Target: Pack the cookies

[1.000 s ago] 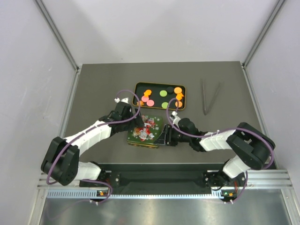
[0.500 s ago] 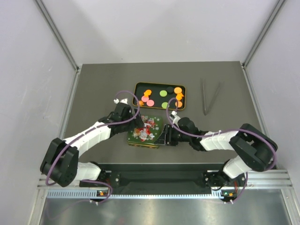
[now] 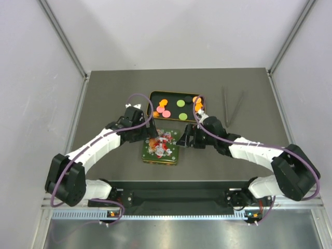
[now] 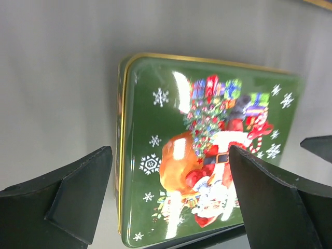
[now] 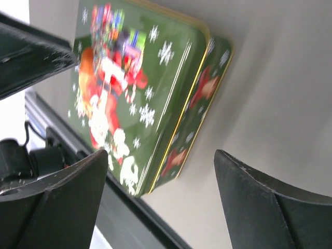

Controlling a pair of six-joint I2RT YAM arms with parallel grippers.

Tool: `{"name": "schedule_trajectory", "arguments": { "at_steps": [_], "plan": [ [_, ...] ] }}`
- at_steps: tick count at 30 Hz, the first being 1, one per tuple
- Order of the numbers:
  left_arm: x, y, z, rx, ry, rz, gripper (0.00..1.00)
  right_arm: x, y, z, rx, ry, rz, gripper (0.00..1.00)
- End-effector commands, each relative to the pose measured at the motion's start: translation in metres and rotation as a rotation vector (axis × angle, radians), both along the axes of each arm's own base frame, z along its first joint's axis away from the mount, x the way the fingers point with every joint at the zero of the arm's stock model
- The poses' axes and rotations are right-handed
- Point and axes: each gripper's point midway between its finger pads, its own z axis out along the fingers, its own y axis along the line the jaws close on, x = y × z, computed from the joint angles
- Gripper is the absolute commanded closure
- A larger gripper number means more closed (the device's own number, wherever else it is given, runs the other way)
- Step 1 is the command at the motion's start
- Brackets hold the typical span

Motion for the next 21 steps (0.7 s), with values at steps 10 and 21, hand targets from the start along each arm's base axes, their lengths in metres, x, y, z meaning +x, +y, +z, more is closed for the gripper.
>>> {"name": "schedule_trajectory", "arguments": {
  "at_steps": [10,21],
  "plan": [
    [-0.028,0.013,0.013,-0.067,0.035,0.044,0.04,0.088,0.015,0.002,0.007,-0.046,-0.026,0.18],
    [-0.067,0.019,-0.016,-0.144,0.137,0.129,0.12,0.096,0.026,-0.026,0.020,0.010,-0.003,0.22]
  ]
}}
